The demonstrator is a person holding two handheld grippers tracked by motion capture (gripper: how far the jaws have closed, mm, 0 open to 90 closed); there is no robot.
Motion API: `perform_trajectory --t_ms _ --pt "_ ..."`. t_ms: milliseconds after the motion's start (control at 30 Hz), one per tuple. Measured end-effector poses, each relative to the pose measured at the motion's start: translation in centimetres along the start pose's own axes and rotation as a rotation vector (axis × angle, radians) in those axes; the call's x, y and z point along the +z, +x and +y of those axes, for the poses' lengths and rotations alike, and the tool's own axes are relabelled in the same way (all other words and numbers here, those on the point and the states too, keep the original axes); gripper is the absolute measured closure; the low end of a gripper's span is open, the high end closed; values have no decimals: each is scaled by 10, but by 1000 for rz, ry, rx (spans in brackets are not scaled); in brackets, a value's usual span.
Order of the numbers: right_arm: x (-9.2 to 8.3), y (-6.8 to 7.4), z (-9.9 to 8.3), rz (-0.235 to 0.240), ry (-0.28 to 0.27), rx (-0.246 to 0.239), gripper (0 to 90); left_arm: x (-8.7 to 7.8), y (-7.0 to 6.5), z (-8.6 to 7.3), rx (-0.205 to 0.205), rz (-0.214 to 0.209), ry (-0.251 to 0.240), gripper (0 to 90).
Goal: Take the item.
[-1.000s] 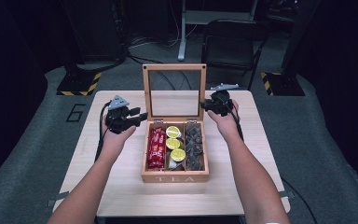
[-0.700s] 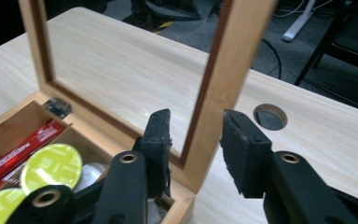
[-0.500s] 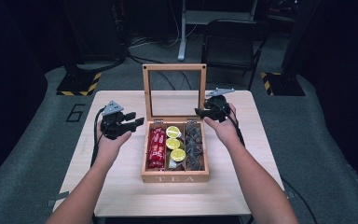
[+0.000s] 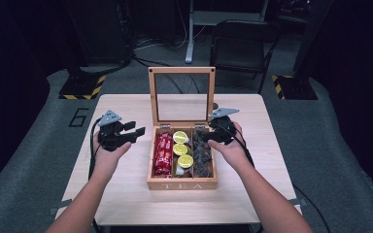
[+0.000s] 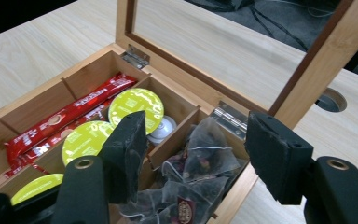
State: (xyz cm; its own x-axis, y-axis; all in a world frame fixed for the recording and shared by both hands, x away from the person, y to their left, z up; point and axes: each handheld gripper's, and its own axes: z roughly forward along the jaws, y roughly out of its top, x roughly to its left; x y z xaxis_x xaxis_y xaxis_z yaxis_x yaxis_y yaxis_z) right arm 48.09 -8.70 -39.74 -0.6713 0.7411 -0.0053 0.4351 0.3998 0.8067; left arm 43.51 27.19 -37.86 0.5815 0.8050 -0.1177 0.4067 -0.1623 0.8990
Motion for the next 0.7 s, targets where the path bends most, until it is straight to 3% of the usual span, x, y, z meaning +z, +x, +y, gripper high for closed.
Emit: perform_trajectory --t_ms 333,700 --pt "-4 17 -5 40 -2 -30 375 -6 4 1 -31 16 -9 462" --pt "-1 34 -17 97 9 -55 375 -7 6 3 -29 15 -8 461"
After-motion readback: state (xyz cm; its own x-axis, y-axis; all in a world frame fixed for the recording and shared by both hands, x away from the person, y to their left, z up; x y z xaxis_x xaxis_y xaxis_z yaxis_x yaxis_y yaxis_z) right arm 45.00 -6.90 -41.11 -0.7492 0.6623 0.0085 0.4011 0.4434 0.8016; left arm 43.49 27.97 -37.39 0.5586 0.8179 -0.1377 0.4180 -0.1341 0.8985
